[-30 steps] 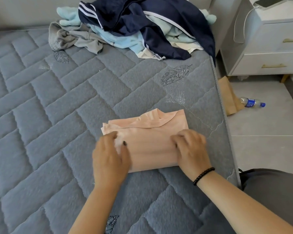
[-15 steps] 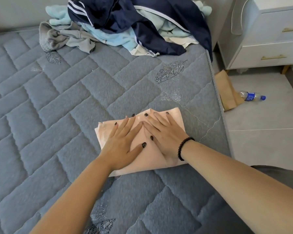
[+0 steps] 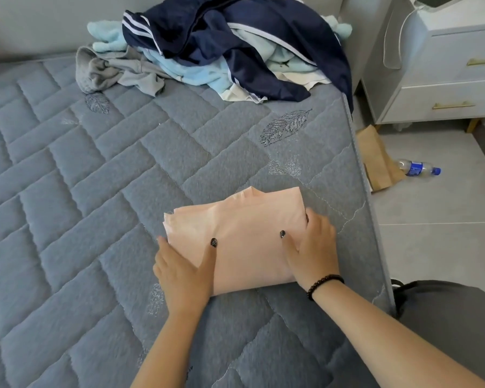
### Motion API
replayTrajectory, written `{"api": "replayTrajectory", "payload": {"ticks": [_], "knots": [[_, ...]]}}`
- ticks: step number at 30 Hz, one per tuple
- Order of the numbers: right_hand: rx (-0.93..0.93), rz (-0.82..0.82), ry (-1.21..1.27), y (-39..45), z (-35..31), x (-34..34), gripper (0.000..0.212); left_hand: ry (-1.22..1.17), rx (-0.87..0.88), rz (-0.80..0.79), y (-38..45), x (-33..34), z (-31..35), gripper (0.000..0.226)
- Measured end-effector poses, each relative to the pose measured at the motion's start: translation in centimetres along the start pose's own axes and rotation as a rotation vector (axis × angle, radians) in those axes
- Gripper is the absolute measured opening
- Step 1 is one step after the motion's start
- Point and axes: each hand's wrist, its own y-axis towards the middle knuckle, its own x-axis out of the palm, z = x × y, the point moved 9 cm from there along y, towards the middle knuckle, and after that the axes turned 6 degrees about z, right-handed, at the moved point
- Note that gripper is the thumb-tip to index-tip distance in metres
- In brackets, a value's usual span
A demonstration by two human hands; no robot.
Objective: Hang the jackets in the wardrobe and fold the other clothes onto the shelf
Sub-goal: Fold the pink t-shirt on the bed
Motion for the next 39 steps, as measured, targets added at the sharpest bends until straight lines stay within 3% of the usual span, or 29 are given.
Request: {"api": "replayTrajectory", "payload": {"ticks": [2, 5, 8, 11, 15, 18, 21, 29, 34, 39], "knots": [[0.161, -0.062, 0.133, -0.7, 1.3, 0.5, 0.054, -0.094, -0.046, -0.038, 0.1, -0.2, -0.7, 0.073], [0.375, -0.166, 0.241, -0.3, 2.8, 1.1, 0.041, -0.276, -0.258, -0.245, 0.5, 0.7, -2.5, 0.076], [0.415, -0.293, 0.359, 0.1, 3.2, 1.3, 0.028, -0.473, -0.415, -0.452, -0.7, 1.0, -3.3, 0.074], [0.377, -0.301, 0.43, -0.1, 3.2, -0.5, 0.022, -0.533, -0.45, -0.512, -3.0, 0.8, -3.3, 0.083], [0.287, -0.25, 0.397, -0.8, 3.2, -4.8, 0.023, -0.665, -0.417, -0.565, -6.6, 1.1, -0.9, 0.063], [0.243, -0.186, 0.376, -1.2, 3.9, -9.3, 0.021, -0.695, -0.31, -0.609, -9.0, 1.3, 2.7, 0.039], [0.209, -0.107, 0.394, -1.7, 5.0, -14.3, 0.016, -0.708, -0.184, -0.646, -11.1, 1.2, 7.1, 0.031], [0.185, 0.18, 0.516, -3.7, 11.4, -27.9, 0.005, -0.754, -0.157, -0.831, -17.8, 5.1, 17.1, 0.034], [0.278, 0.315, 0.59, -2.9, 18.6, -34.1, 0.008, -0.728, -0.175, -0.956, -22.8, 10.0, 24.2, 0.051], [0.361, 0.422, 0.658, 0.4, 26.5, -39.7, 0.003, -0.717, -0.162, -1.016, -27.5, 16.2, 32.5, 0.053]]}}
